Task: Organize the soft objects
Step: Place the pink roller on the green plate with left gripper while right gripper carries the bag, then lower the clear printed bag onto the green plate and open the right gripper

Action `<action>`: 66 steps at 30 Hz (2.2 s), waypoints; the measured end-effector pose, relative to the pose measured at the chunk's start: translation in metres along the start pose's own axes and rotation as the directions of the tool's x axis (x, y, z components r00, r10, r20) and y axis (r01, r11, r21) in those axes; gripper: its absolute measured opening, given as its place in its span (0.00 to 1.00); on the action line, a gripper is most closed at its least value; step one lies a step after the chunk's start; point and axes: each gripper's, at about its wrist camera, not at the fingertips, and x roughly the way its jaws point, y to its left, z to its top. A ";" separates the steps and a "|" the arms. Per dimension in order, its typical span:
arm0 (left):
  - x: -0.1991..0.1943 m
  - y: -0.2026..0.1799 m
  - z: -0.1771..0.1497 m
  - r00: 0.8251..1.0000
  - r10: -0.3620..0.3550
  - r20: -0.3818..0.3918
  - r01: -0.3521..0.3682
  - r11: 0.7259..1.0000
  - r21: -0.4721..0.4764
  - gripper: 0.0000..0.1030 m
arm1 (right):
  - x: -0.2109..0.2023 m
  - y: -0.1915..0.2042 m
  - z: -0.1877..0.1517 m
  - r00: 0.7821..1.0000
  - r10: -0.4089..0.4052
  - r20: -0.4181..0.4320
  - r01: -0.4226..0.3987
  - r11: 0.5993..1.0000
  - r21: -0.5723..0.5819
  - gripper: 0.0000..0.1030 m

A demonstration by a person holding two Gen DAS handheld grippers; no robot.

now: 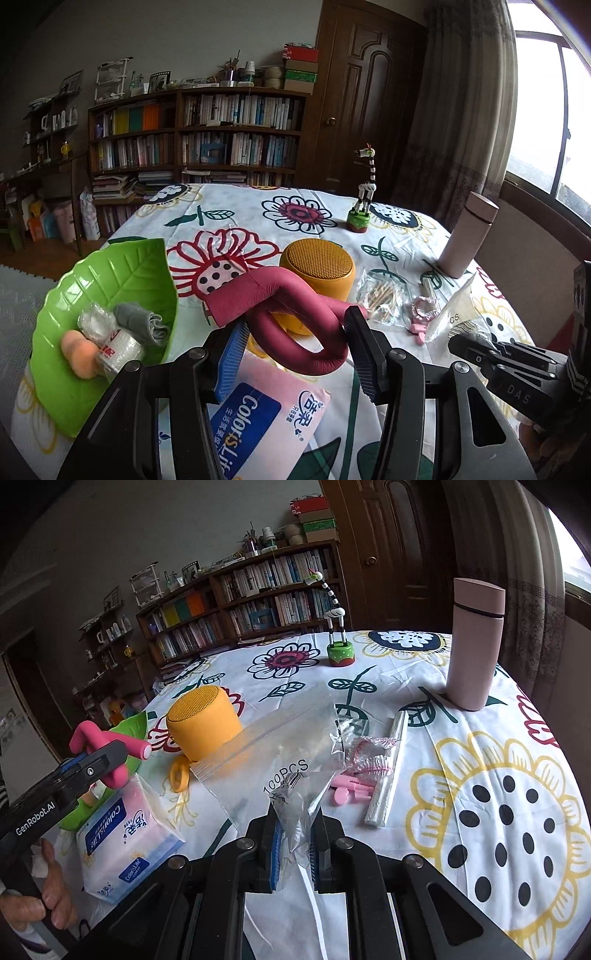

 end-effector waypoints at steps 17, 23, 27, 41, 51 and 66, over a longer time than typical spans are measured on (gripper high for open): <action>-0.018 0.090 -0.012 0.987 0.158 -0.037 -0.160 0.983 -0.093 0.53 | 0.010 0.062 0.012 0.995 0.103 0.002 -0.102 0.991 -0.088 0.12; -0.021 0.121 -0.016 0.978 0.200 -0.057 -0.206 0.967 -0.150 0.66 | 0.017 0.085 0.017 0.992 0.129 -0.002 -0.128 0.984 -0.127 0.12; -0.025 0.136 -0.017 0.970 0.236 -0.049 -0.241 0.955 -0.173 0.70 | 0.021 0.102 0.021 0.989 0.147 -0.004 -0.146 0.977 -0.154 0.12; -0.035 0.155 -0.014 0.957 0.289 -0.024 -0.288 0.937 -0.200 0.71 | 0.057 0.168 0.036 0.967 0.244 -0.071 -0.254 0.938 -0.235 0.12; -0.045 0.172 -0.010 0.940 0.340 -0.004 -0.330 0.910 -0.252 0.71 | 0.089 0.211 0.039 0.954 0.272 -0.129 -0.297 0.917 -0.265 0.21; -0.051 0.190 -0.009 0.928 0.373 -0.003 -0.357 0.885 -0.298 0.71 | 0.089 0.204 0.035 0.953 0.287 -0.100 -0.302 0.928 -0.218 0.65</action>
